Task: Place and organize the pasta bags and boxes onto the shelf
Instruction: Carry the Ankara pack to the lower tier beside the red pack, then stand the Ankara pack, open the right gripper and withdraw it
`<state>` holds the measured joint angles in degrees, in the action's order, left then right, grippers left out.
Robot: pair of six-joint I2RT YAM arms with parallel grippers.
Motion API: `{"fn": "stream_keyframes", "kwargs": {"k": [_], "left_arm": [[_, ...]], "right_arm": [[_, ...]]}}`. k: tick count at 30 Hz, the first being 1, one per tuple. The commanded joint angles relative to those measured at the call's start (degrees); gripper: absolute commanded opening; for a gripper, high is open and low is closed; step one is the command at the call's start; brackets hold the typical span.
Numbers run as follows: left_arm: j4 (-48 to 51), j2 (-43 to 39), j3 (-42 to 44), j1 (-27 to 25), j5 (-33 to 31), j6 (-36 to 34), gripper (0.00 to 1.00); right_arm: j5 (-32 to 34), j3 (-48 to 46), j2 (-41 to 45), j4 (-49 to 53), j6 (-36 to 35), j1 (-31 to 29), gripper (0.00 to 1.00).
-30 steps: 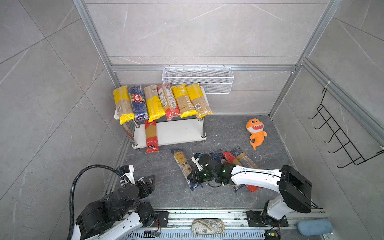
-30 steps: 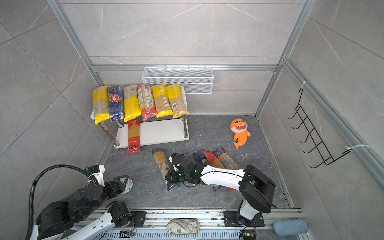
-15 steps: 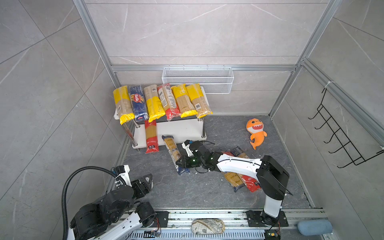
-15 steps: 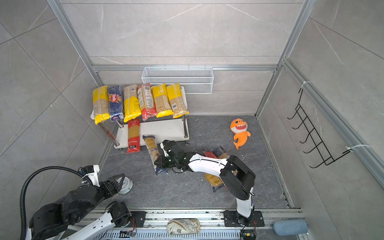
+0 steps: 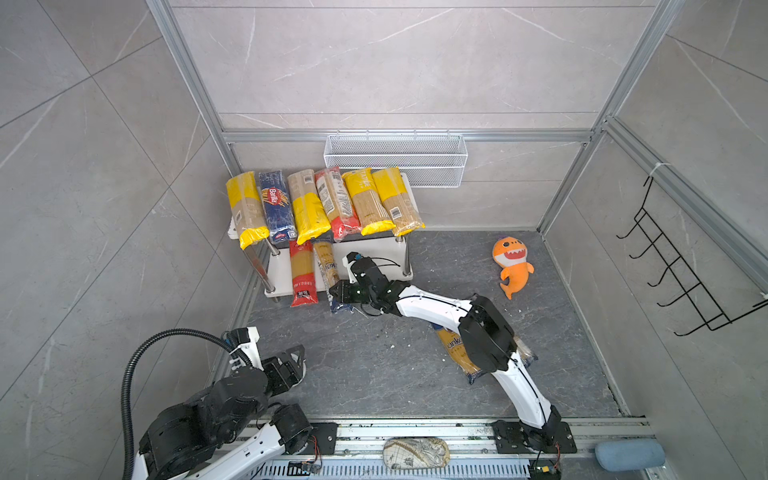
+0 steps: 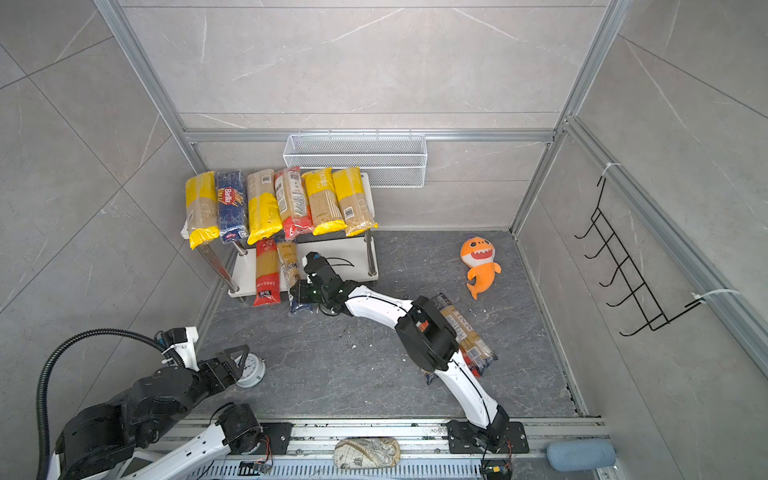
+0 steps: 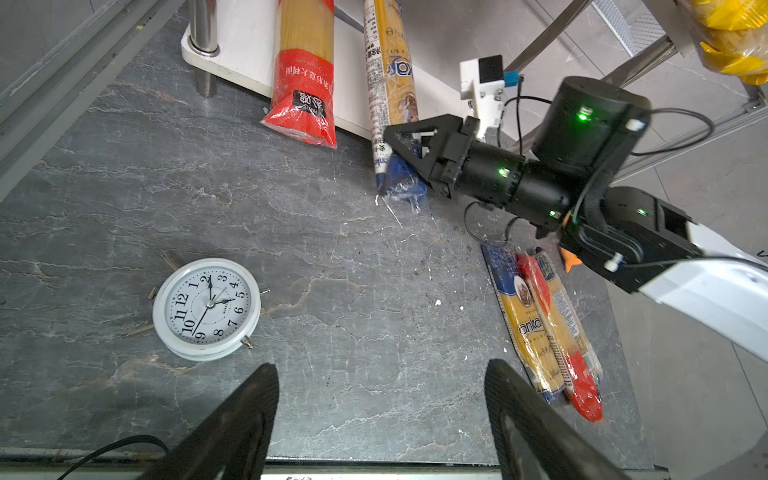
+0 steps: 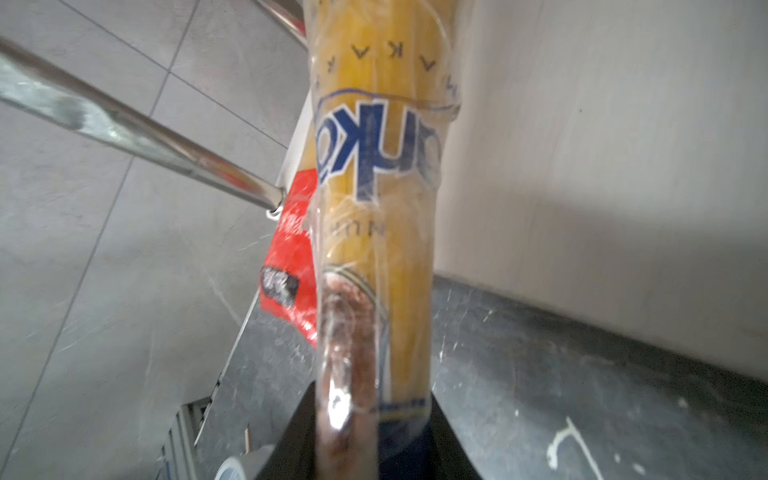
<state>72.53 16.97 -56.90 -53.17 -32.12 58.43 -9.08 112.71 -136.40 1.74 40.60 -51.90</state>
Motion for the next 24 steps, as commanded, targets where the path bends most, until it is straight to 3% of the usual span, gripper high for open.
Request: {"fn": "stream_keyframes", "kwargs": {"k": [1, 8, 11, 15, 20, 24], "left_arm": [[1.06, 1.13, -1.95, -0.24, -1.81, -1.25, 0.8], [4.37, -0.66, -3.29, -0.23, -2.54, 0.13, 0.8], [5.42, -1.57, -3.61, -0.17, -3.19, 0.44, 0.8], [6.02, -2.03, -3.82, -0.19, -3.56, 0.54, 0.8], [6.21, -1.83, -4.33, -0.21, -3.53, 0.12, 0.8], [6.21, -1.77, -4.66, -0.18, -3.56, -0.08, 0.8]], "right_arm": [[2.9, 11.85, -3.6, -2.35, -2.45, -0.04, 0.0], [2.49, 38.62, -17.98, 11.5, -2.8, -0.15, 0.04], [3.66, 43.66, -20.97, 14.75, -2.71, -0.14, 0.12], [5.66, 42.99, -21.38, 14.37, -2.12, -0.06, 0.16], [6.27, 42.86, -21.88, 14.7, -1.68, -0.07, 0.53], [6.36, 42.87, -21.42, 15.39, -2.18, -0.11, 0.62]]}}
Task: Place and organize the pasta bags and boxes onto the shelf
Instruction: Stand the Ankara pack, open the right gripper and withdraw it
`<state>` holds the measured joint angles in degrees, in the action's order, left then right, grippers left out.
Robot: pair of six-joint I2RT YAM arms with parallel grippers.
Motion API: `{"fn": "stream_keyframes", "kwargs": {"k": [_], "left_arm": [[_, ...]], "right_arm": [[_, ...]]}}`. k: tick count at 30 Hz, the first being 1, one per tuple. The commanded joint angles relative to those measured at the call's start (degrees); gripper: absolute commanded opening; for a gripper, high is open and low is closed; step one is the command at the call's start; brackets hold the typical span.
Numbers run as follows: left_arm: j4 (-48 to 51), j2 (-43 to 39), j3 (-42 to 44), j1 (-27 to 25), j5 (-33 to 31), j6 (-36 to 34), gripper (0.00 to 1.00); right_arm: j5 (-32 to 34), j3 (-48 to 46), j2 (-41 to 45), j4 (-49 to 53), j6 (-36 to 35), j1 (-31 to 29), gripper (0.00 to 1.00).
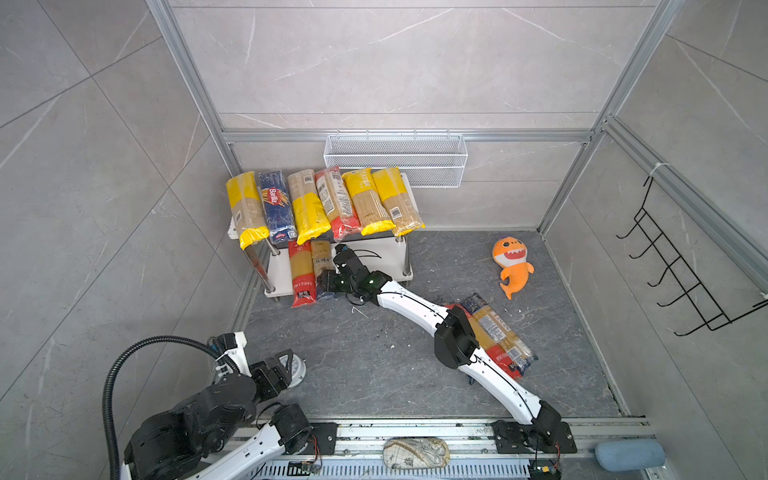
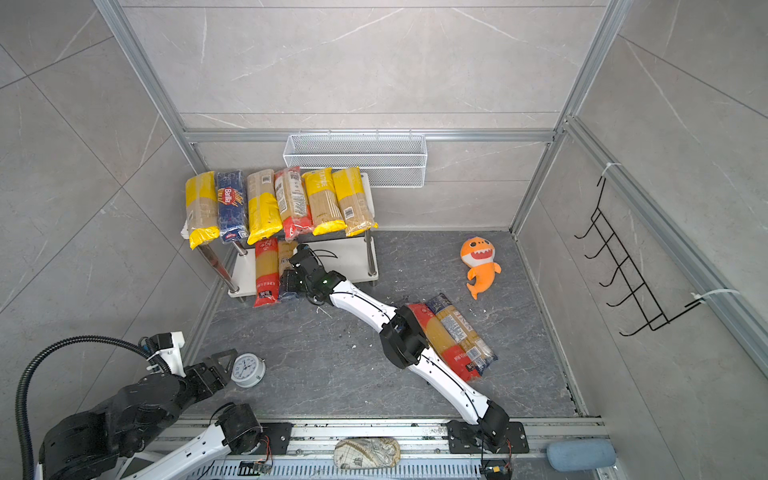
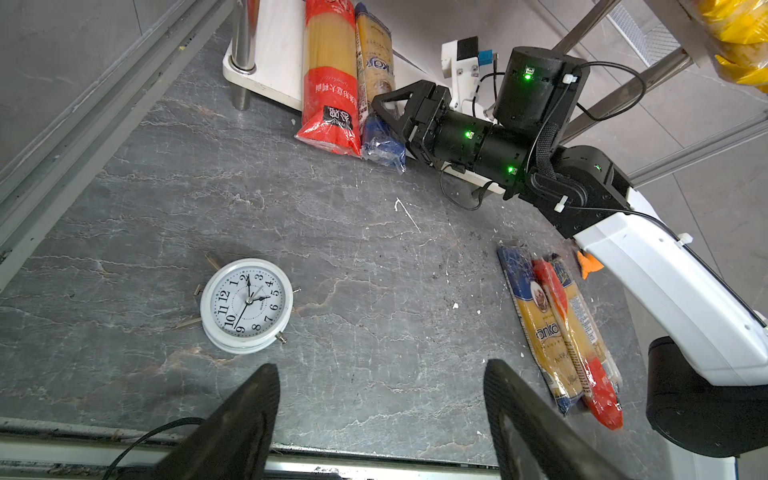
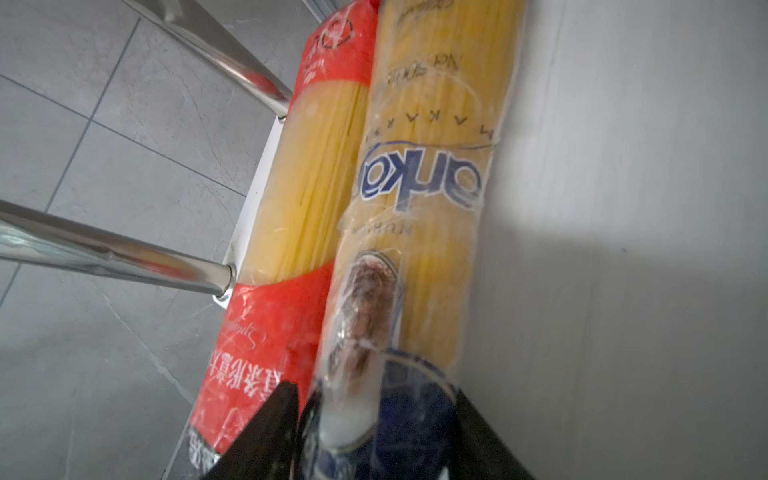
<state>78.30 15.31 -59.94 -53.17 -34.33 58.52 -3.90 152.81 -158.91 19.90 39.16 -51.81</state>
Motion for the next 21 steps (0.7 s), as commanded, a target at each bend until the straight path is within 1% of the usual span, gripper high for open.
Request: {"fn": "stream_keyframes", "kwargs": {"k": [1, 6, 10, 13, 14, 15, 16, 18, 21], "left_arm": [[0.44, -0.08, -1.59, -0.18, -1.36, -0.16, 0.8], [-0.09, -0.11, -1.5, -0.19, -1.28, -0.37, 0.8], [-1.09, 0.54, -1.42, -0.18, -0.93, -0.89, 0.8], [-2.38, 1.28, -1.08, -0.18, -0.27, -1.36, 0.8], [-2.79, 1.51, -0.97, -0.18, -0.07, -1.48, 0.8], [-3.34, 1.81, -0.73, -0.19, 0.17, -1.56, 0.8], [-3.88, 1.99, -0.49, -0.25, 0.44, -1.72, 0.8], [-5.09, 2.42, 0.02, -0.2, 0.99, -2.01, 0.8], [-6.97, 3.12, 0.76, -0.18, 2.04, -2.34, 0.8]], "right_arm": [[1.18, 2.84, 1.25, -2.55, -0.88, -0.23, 0.63], [0.24, 1.71, 3.05, -1.1, -1.46, -0.22, 0.64], [-0.3, -3.32, 6.73, -0.48, -2.7, -0.42, 0.64], [-0.94, -12.95, 11.62, -2.14, -4.87, -0.87, 0.65], [-1.19, -15.85, 14.63, -3.27, -5.61, -1.12, 0.65], [-1.21, -19.07, 16.73, -3.84, -6.6, -1.34, 0.76], [-0.99, -21.79, 19.2, -4.67, -7.43, -1.57, 0.81], [-0.46, -28.11, 23.3, -5.85, -8.28, -1.82, 0.84], [0.2, -38.45, 29.58, -8.03, -8.8, -1.89, 0.84]]}}
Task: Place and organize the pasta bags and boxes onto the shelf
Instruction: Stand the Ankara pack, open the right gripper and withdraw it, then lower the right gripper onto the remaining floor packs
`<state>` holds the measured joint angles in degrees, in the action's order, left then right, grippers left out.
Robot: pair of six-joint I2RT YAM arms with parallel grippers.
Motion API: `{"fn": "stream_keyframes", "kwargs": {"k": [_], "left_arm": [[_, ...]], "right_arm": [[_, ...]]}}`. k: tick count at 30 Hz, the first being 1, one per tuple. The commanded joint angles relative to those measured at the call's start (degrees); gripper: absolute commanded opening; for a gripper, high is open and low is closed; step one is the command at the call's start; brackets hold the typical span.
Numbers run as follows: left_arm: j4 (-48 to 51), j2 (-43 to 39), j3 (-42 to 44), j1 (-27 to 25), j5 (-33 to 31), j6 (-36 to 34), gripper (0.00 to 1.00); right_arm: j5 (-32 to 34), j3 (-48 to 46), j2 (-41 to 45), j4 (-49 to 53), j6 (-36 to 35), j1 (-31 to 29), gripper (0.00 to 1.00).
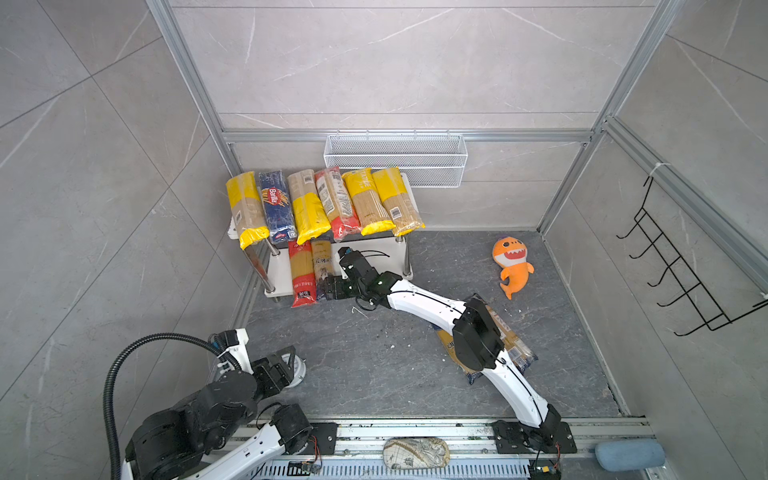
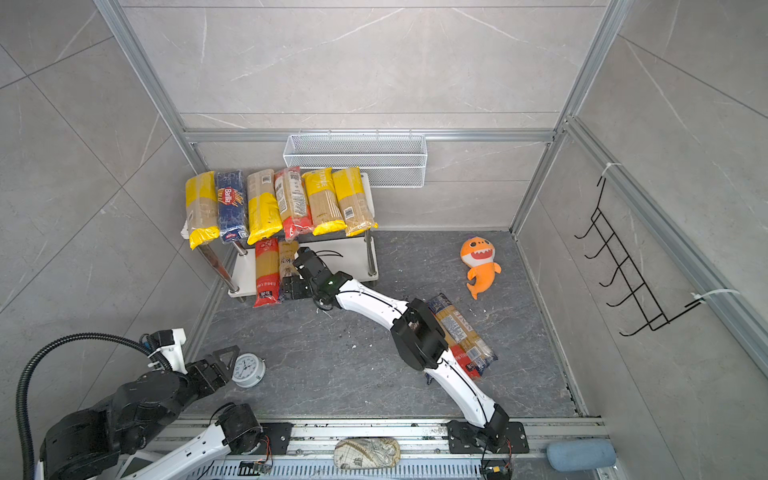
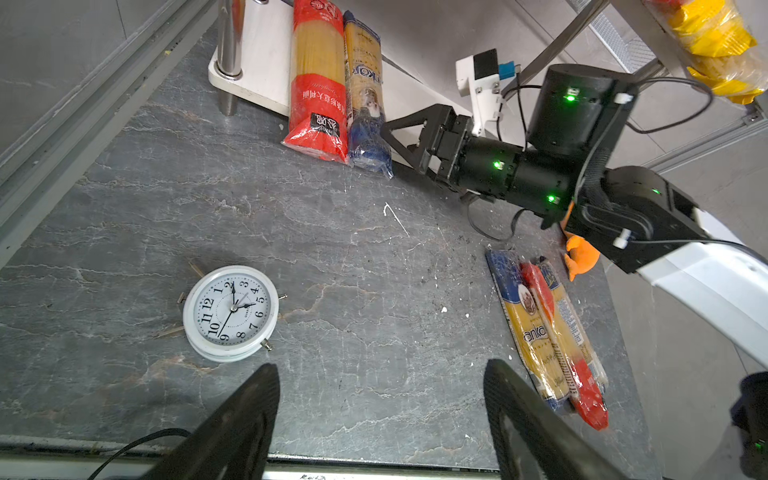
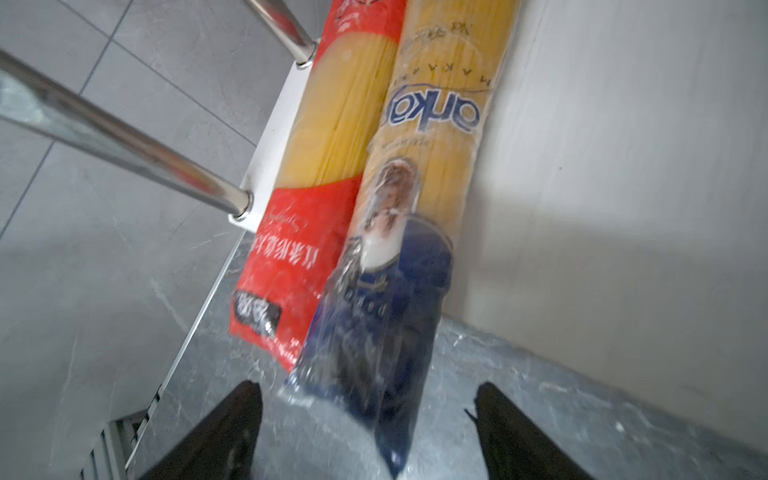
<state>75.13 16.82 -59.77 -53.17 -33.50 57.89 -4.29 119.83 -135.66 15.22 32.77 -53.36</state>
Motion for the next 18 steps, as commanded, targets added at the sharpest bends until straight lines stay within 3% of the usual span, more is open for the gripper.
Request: {"fn": "stream_keyframes", "kwargs": {"k": [1, 9, 18], "left_arm": [[-4.45, 1.95, 0.89, -0.19, 1.69, -1.81, 0.8], [-11.87, 5.0, 5.0, -0.19, 6.01, -2.1, 0.8], [-24.76, 12.71, 10.65, -0.27, 13.26, -2.83, 0.8]], "right_arm": [[0.8, -9.23, 8.91, -4.2, -2.42, -0.25, 0.84], [5.45, -40.02, 30.85, -5.38, -2.78, -0.25, 0.84], [21.31, -63.51, 51.3, 5.54, 1.7, 1.98, 0.84]]}}
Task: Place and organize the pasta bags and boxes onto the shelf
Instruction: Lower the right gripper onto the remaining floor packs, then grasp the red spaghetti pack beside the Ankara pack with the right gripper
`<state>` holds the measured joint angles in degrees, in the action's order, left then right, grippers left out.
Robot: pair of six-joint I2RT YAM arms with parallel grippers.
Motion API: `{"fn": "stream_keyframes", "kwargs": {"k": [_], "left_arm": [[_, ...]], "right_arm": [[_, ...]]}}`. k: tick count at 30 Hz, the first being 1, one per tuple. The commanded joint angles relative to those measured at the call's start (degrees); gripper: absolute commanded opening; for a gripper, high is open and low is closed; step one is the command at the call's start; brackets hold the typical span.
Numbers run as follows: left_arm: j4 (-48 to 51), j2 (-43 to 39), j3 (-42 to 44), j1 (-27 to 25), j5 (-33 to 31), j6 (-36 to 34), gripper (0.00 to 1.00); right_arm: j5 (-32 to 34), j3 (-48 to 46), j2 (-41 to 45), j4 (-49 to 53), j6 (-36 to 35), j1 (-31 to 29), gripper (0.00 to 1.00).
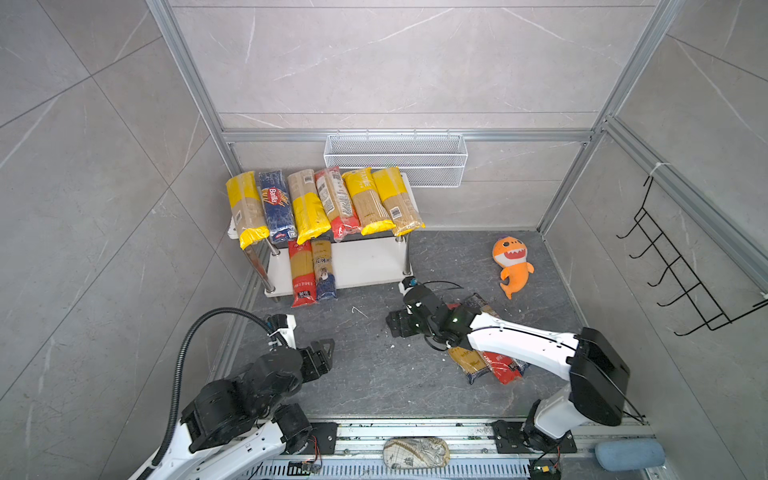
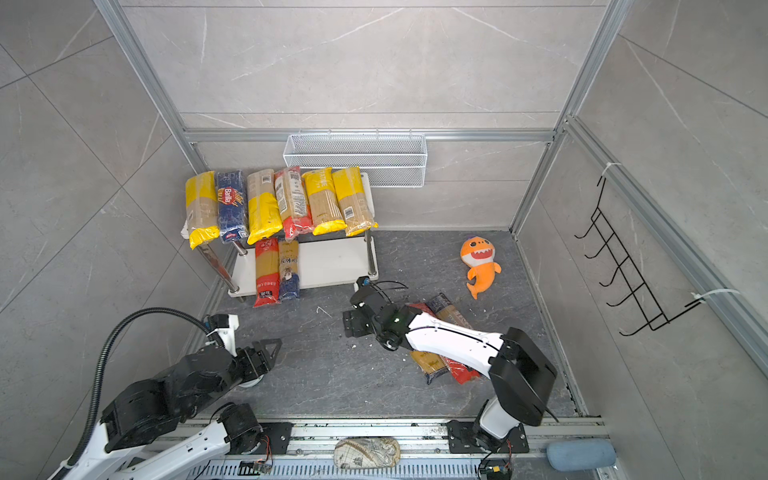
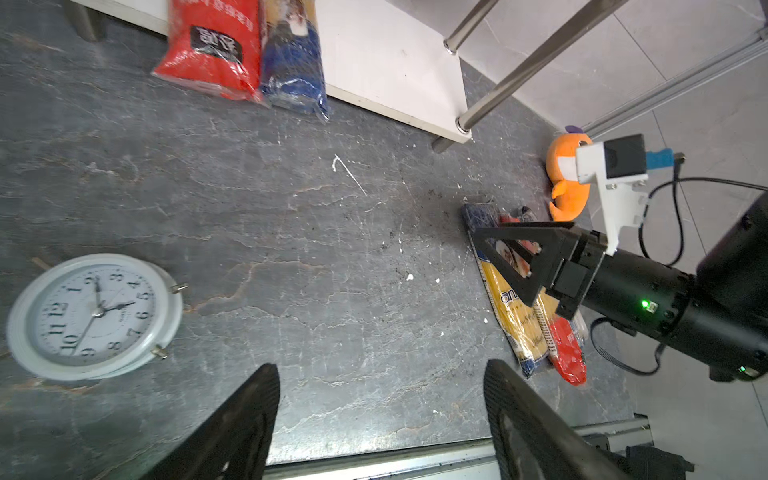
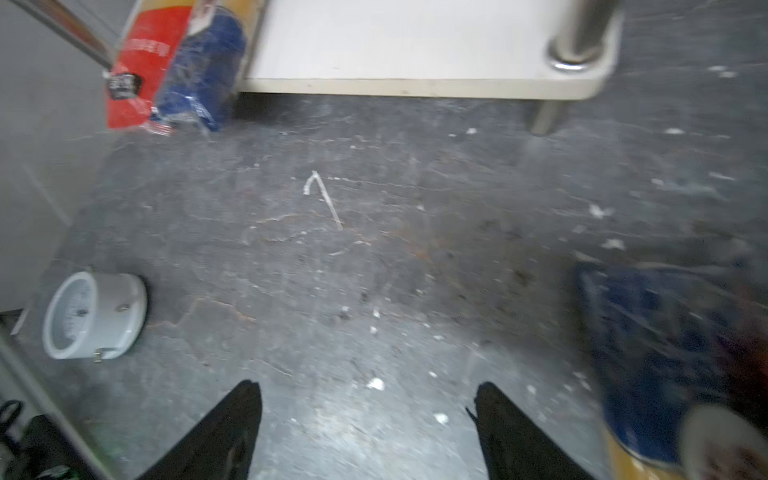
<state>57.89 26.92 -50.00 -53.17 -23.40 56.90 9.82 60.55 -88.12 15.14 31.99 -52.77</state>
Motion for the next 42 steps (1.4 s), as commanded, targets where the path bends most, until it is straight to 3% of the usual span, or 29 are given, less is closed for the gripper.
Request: {"fn": "stream_keyframes", "kwargs": {"k": [1, 7, 14, 21, 32, 35, 39, 42], "left_arm": [[-8.98, 3.55, 1.34, -0.27, 3.8, -1.88, 0.8], [-16.81, 9.78, 3.23, -0.27, 7.32, -2.39, 0.8], [-21.16, 14.46, 3.33, -0.27, 9.42, -2.84, 0.79], [-22.68, 14.6, 4.5, -0.33, 9.34, -2.57, 0.79], [-22.82, 13.42, 5.35, -0.36, 8.77, -3.09, 0.79], [-21.97, 12.05, 5.71, -0.36, 8.32, -2.91, 0.79], [-20.09, 9.21, 6.16, -0.35, 7.18, -2.58, 0.79], [-18.25, 6.79, 6.32, -0.31, 6.12, -2.31, 0.79]], "right_arm": [[7.76, -6.08, 5.46, 6.87, 3.64, 2.37, 0.84], [11.79, -14.31, 12.99, 14.23, 9.74, 8.37, 0.85], [13.74, -17.83, 16.57, 19.41, 11.76, 14.27, 0.88], [11.22, -18.19, 12.77, 21.39, 11.11, 19.61, 0.88], [6.2, -17.63, 5.33, 19.75, 7.46, 19.95, 0.88], [2.99, -17.14, 3.46, 18.22, 6.43, 19.92, 0.81], [-2.68, -16.81, 4.19, 15.67, 5.46, 19.95, 0.46], [-7.54, -16.22, 4.44, 13.59, 5.51, 19.4, 0.34]]}}
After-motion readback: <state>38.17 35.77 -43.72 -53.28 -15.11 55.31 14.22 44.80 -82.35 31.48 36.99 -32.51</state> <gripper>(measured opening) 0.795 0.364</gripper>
